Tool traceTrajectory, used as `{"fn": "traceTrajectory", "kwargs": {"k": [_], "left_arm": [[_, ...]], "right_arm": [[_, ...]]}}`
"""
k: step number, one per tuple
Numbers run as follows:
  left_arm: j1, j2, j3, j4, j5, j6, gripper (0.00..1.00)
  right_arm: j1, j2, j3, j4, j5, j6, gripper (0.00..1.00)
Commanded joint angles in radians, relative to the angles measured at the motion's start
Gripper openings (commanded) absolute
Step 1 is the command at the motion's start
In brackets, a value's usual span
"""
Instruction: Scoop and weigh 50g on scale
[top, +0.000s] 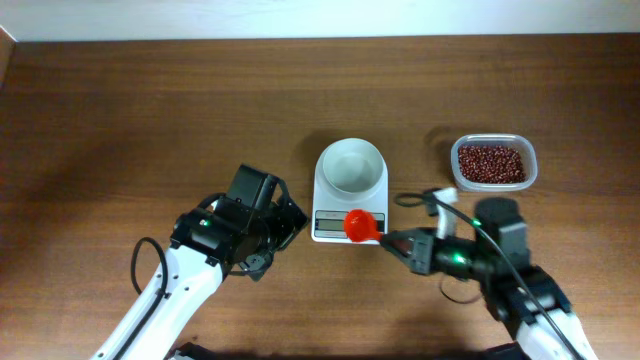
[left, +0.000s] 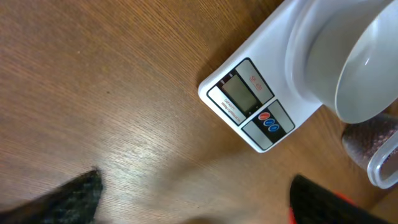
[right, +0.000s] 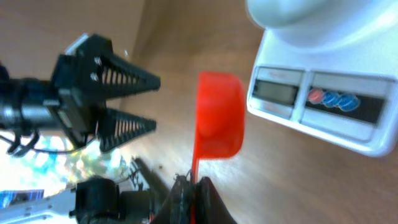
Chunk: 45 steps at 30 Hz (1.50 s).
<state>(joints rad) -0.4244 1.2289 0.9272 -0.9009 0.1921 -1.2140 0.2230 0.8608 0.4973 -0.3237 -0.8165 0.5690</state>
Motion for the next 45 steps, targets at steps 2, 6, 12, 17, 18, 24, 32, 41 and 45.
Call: {"fn": "traceTrajectory", "kwargs": {"k": [2, 6, 12, 17, 18, 24, 32, 41, 45], "left_arm": [[-0.002, 0.007, 0.005, -0.002, -0.025, 0.035, 0.76], [-0.002, 0.007, 0.005, -0.002, -0.026, 0.035, 0.68], [-0.002, 0.007, 0.005, 0.008, -0.034, 0.072, 0.0], [-0.03, 0.007, 0.005, 0.113, 0.002, 0.352, 0.0], [-0.048, 0.007, 0.005, 0.138, 0.001, 0.437, 0.0], [-0.196, 0.007, 0.005, 0.219, -0.13, 0.808, 0.0], [-0.344, 0.058, 0.005, 0.338, -0.216, 0.922, 0.0], [-0.368, 0.326, 0.005, 0.42, -0.293, 1.002, 0.0], [-0.383, 0.399, 0.005, 0.466, -0.294, 1.052, 0.0]], "right_arm": [[-0.172, -0.246, 0.012, -0.14, -0.018, -0.065, 0.04], [-0.282, -0.392, 0.012, -0.18, -0.018, -0.064, 0.04], [-0.334, -0.427, 0.013, -0.192, -0.016, -0.065, 0.04], [-0.373, -0.427, 0.041, -0.189, -0.002, -0.085, 0.04], [-0.381, -0.427, 0.048, -0.189, 0.0, -0.085, 0.04], [-0.42, -0.427, 0.065, -0.185, 0.043, -0.084, 0.04], [-0.423, -0.427, 0.065, -0.174, 0.183, -0.083, 0.04], [-0.423, -0.427, 0.065, -0.174, 0.254, -0.083, 0.04], [-0.423, -0.42, 0.065, -0.174, 0.257, -0.083, 0.04]]}}
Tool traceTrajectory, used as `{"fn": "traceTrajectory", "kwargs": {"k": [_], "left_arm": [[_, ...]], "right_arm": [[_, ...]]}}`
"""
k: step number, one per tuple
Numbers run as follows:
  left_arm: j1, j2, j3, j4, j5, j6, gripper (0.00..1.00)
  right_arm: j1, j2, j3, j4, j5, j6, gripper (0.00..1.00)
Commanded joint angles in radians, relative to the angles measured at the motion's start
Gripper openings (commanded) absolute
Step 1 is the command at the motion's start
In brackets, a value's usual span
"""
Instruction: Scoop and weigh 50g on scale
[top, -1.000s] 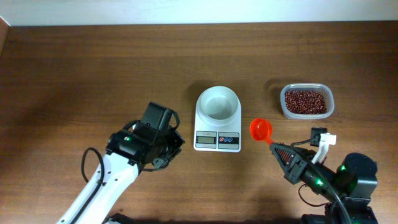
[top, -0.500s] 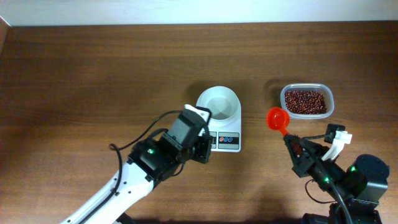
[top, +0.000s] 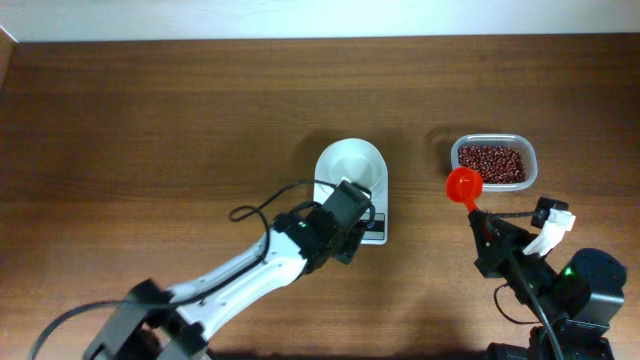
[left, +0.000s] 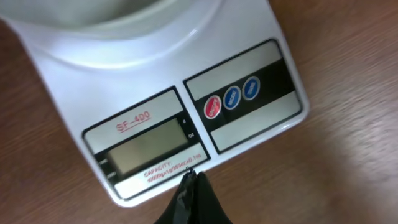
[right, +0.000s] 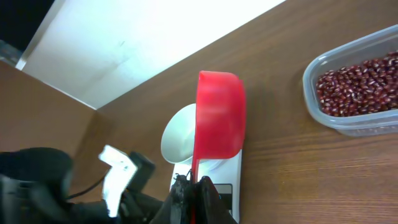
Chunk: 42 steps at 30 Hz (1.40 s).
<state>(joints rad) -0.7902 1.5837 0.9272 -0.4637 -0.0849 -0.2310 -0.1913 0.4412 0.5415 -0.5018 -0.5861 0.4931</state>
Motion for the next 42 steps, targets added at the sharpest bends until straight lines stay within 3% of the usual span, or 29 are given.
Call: {"fn": "traceTrajectory", "kwargs": {"k": [1, 17, 42], "left_arm": [[-0.02, 0.056, 0.005, 0.044, -0.018, 0.069, 0.0], [-0.032, 0.16, 0.005, 0.227, -0.055, 0.125, 0.0], [-0.032, 0.212, 0.005, 0.269, -0.055, 0.142, 0.0]], "right_arm": [[-0.008, 0.002, 0.021, 0.004, 0.027, -0.007, 0.04], [-0.008, 0.088, 0.021, 0.005, 0.026, -0.007, 0.04], [-0.006, 0.09, 0.021, 0.005, 0.023, -0.007, 0.04]]}}
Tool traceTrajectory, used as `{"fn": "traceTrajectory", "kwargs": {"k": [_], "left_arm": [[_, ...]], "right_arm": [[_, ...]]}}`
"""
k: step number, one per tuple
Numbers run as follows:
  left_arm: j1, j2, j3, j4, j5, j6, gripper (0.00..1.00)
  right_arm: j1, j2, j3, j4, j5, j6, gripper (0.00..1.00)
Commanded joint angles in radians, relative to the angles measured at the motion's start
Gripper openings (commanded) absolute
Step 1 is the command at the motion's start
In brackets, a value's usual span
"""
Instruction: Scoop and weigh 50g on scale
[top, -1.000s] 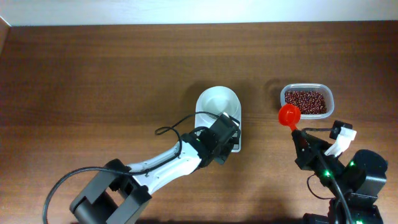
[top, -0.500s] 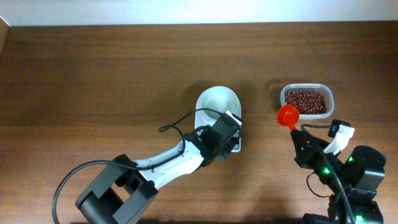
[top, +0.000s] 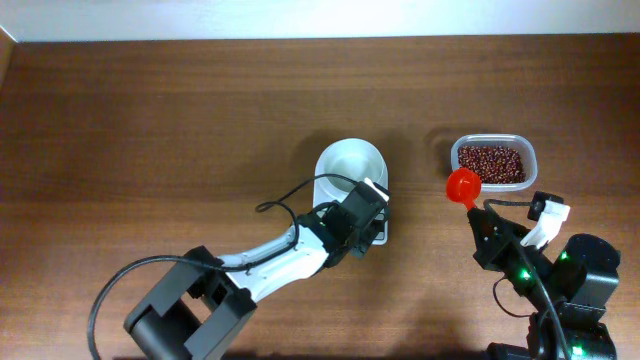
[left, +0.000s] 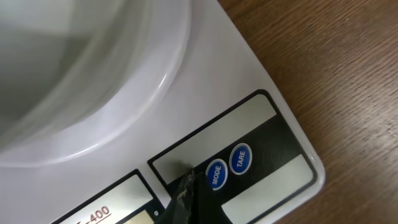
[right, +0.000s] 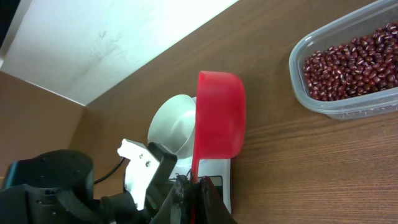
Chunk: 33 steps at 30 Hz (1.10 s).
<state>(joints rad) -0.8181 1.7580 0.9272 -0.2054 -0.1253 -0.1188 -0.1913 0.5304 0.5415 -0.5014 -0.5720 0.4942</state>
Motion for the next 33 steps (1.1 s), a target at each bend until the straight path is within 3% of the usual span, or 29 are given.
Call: {"fn": "traceTrajectory", "kwargs": {"k": [1, 17, 25, 33], "left_arm": [[-0.004, 0.042, 0.005, 0.011, -0.014, 0.04, 0.0], [-0.004, 0.043, 0.005, -0.034, -0.138, 0.045, 0.0], [-0.023, 0.034, 0.014, -0.037, -0.114, 0.045, 0.0], [-0.051, -0.169, 0.056, -0.174, -0.009, 0.045, 0.0]], "right_arm": [[-0.006, 0.001, 0.021, 0.004, 0.008, -0.008, 0.04], [-0.006, 0.001, 0.021, 0.004, 0.003, -0.008, 0.04], [-0.006, 0.001, 0.021, 0.004, 0.002, -0.008, 0.04], [-0.006, 0.001, 0.021, 0.004, 0.003, -0.007, 0.04]]}}
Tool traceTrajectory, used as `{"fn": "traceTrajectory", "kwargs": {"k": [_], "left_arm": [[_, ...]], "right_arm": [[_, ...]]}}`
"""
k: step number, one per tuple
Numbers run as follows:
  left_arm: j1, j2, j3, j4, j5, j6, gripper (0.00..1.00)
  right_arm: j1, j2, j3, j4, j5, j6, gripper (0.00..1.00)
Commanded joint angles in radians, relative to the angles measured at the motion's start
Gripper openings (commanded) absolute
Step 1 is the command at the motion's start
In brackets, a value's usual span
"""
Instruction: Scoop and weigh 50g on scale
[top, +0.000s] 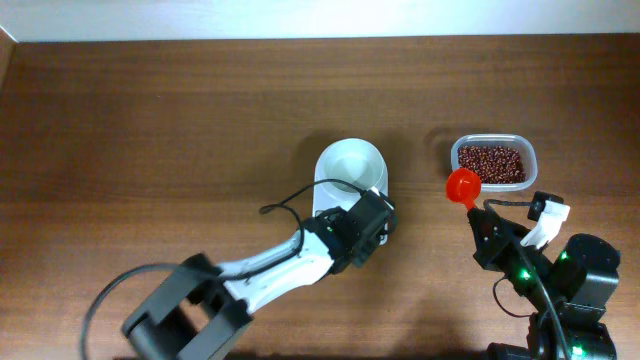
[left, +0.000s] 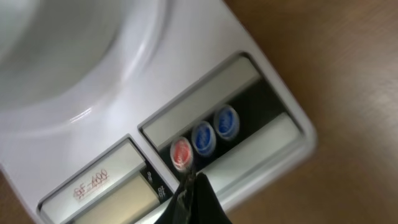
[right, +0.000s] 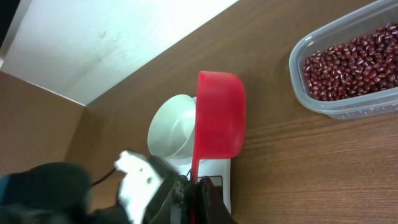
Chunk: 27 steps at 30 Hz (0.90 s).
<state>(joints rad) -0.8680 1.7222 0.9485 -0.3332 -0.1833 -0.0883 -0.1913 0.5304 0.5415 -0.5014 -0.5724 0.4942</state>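
A white scale carries a white bowl. My left gripper is shut with nothing in it, its tip just below the scale's red button, left of two blue buttons. From overhead the left gripper covers the scale's front panel. My right gripper is shut on the handle of an empty red scoop. The scoop hangs beside a clear tub of red beans. The display's reading cannot be made out.
The bean tub sits at the table's right, back from the right arm. A black cable loops from the left arm beside the scale. A light wall runs along the table's far edge.
The left gripper's tip covered the spot left of the blue buttons; now it sits just below the exposed red button, and the display shows too. The right arm and scoop have not moved.
First my left gripper stood open left of the scale while the right held the scoop over the scale's front. Then the left was shut at the display's edge and the scoop was beside the bean tub. Later the left tip was on the button panel, where it stays.
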Motion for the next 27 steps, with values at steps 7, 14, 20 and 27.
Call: {"fn": "traceTrajectory", "kwargs": {"k": [7, 14, 20, 27], "left_arm": [[-0.002, -0.323, 0.034, -0.145, 0.048, 0.015, 0.0], [-0.002, -0.278, 0.033, -0.158, 0.048, 0.015, 0.0], [-0.002, -0.182, 0.033, -0.158, 0.048, 0.015, 0.0], [-0.002, -0.059, 0.033, -0.142, 0.048, 0.015, 0.0]], "right_arm": [[-0.006, 0.012, 0.021, 0.016, 0.013, -0.007, 0.04], [-0.006, 0.079, 0.021, 0.07, 0.035, -0.008, 0.04], [-0.006, 0.198, 0.021, 0.188, 0.035, -0.007, 0.04], [-0.006, 0.315, 0.021, 0.264, 0.025, -0.007, 0.04]]}}
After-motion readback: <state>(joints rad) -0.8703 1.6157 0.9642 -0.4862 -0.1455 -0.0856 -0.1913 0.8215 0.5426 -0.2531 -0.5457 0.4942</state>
